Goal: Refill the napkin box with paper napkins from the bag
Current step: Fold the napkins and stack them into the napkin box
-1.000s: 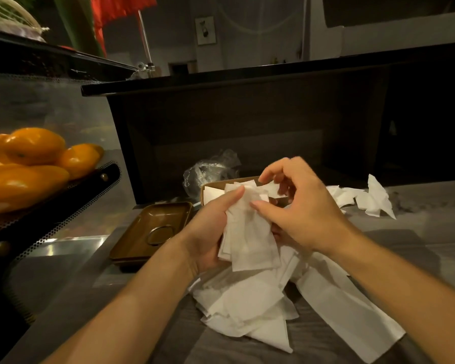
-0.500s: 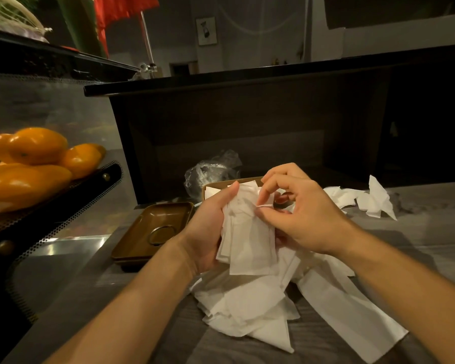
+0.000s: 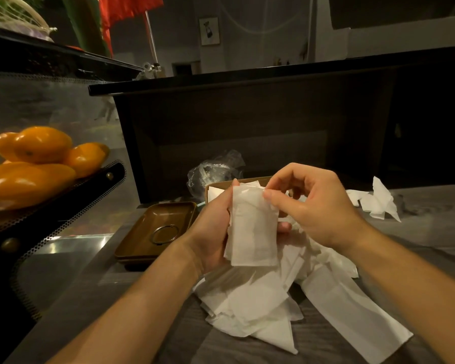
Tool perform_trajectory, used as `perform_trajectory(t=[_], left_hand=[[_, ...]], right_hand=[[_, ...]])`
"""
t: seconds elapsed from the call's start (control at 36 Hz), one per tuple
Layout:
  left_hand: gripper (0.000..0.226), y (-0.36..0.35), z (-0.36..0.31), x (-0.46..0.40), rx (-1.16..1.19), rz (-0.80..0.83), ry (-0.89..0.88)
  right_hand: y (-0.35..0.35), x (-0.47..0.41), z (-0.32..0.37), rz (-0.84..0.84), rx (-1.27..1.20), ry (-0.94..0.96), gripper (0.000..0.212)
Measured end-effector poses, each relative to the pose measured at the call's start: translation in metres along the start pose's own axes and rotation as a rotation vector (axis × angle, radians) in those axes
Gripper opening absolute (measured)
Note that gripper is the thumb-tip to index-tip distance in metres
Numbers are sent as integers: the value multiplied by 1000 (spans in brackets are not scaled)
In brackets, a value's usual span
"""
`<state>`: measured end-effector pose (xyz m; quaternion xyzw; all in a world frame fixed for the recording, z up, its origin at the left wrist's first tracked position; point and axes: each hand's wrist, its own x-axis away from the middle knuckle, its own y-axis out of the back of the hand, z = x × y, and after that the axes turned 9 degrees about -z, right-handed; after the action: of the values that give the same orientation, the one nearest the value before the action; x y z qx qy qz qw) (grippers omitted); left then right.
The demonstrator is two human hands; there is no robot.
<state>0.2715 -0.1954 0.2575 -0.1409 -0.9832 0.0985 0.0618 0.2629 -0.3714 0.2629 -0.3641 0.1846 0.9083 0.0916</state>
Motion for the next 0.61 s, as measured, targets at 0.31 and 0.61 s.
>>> perform_trajectory(t=[0.31,0.61], left_hand=[[73,-4,-2,3,32,97,20],[31,-1,-11,15,-104,217,-56]], right_hand=[[-9,1,-9,-84,107,-62,15],[-5,0,1,187,-131,-314,16]])
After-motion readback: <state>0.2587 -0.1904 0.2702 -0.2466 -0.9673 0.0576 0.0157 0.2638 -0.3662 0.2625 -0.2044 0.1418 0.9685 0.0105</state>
